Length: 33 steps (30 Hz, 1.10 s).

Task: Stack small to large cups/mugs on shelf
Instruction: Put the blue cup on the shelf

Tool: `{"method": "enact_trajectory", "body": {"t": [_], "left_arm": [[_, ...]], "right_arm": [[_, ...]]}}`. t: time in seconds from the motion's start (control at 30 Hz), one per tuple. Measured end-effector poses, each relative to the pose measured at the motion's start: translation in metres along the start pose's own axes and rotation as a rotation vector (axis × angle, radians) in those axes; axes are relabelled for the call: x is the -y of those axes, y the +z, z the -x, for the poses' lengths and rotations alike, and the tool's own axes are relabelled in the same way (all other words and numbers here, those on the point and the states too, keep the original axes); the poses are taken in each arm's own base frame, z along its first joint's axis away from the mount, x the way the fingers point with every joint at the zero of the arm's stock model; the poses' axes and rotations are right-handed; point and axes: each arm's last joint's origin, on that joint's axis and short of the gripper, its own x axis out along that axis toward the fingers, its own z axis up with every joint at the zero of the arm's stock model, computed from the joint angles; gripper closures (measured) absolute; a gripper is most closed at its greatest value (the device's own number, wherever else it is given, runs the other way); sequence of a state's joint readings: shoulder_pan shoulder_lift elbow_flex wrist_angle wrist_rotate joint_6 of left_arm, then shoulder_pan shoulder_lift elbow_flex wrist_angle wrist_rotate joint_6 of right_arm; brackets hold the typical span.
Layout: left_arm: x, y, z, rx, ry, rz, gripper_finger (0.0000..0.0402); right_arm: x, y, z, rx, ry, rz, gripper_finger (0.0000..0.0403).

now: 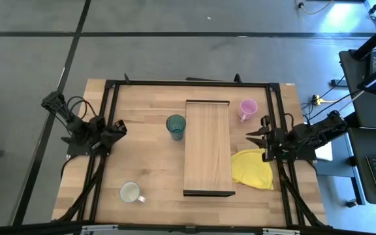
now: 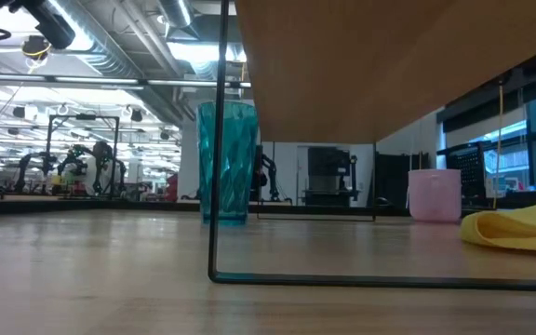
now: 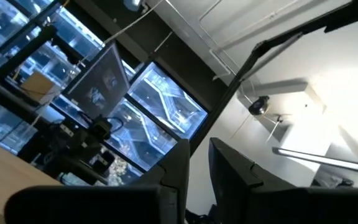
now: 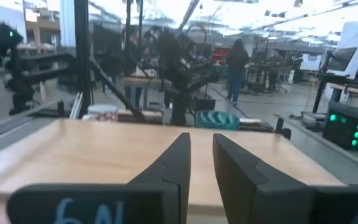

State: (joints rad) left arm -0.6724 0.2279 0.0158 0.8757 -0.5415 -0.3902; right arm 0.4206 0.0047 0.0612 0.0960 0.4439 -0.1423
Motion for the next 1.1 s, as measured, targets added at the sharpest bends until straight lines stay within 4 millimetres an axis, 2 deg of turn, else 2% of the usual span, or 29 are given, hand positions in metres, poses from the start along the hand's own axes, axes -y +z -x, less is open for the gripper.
{"method": "enact_trajectory", "body": {"t": [0.27, 0.53, 1.1], "left_arm": [[-0.0004, -0.001, 0.0, -0.009, 0.002, -0.078, 0.0347], [-0.0014, -0.0032, 0.0001, -0.029, 0.01, -0.131, 0.0347], [-0.0012, -0.0028, 0.0002, -0.024, 0.007, -0.127, 0.0347]], "right_arm": [[0.001, 0.0061, 0.0002, 0.058, -0.013, 0.098, 0.0332], [0.0015, 0.0095, 0.0005, 0.091, -0.019, 0.081, 0.0332], [0.0015, 0.0094, 0.0005, 0.09, -0.019, 0.083, 0.0332]]}}
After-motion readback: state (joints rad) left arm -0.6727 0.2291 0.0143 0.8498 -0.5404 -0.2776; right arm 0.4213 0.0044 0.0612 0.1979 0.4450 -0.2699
